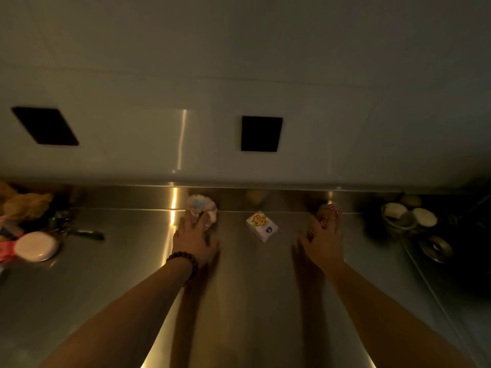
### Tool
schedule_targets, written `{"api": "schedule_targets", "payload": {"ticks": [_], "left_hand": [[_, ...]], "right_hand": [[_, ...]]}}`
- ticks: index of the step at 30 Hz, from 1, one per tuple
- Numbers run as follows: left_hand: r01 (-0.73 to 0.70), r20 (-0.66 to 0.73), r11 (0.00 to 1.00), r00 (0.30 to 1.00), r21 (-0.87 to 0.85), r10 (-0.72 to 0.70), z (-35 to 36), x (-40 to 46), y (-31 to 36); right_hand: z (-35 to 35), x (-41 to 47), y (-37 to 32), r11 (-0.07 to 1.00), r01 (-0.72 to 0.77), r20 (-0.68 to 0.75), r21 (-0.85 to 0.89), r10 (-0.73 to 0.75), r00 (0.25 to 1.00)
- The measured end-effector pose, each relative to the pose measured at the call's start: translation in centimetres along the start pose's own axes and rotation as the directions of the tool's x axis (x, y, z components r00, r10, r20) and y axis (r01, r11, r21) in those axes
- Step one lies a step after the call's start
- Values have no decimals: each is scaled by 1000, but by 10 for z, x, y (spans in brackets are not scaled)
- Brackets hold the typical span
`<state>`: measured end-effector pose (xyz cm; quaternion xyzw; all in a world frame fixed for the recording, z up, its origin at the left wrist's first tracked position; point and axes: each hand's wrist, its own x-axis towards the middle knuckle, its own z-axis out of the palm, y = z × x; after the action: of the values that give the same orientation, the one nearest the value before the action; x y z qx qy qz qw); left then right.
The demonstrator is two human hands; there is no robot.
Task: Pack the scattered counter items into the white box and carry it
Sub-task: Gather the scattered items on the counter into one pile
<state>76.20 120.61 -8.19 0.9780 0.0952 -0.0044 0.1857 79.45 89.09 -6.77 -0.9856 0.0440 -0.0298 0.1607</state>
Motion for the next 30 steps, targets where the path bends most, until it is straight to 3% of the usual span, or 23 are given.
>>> {"api": "schedule_targets", "payload": {"ticks": [4, 6, 8, 11, 14, 16, 18, 24, 30], "left_hand": [[19, 74, 996, 997, 91, -26, 15, 20, -3], [14, 29, 994, 999, 106, -17, 17, 26, -1], [-13, -53, 995, 998, 103, 18, 15, 30, 2], [-52, -82, 993, 995, 110, 61, 9, 30, 9], [-67, -93, 996, 993, 66, 73, 6, 22, 12], [-85, -114, 996, 990, 43, 89, 3, 14, 12], [-98, -139, 995, 985, 14, 99, -2, 6, 10], [-81, -206, 996, 976, -35, 73, -18, -20, -13], [26, -293, 993, 954, -114, -59, -40, -57, -45]], "right_hand": [[17, 21, 10, 999, -23, 29, 24, 23, 999], [20, 26, 10, 999, 0, -4, 54, 0, 1000], [19, 27, 5, 978, 19, -17, 207, -16, 1000], [15, 20, -16, 916, 116, -150, 385, -62, 987], [18, 14, -57, 845, 301, -277, 442, -191, 942], [28, 10, -78, 799, 378, -246, 468, -293, 924], [42, 8, -88, 812, 360, -129, 460, -339, 932], [61, 4, -86, 889, 254, 42, 382, -291, 956], [55, -23, -121, 816, 326, 14, 477, -378, 926]]}}
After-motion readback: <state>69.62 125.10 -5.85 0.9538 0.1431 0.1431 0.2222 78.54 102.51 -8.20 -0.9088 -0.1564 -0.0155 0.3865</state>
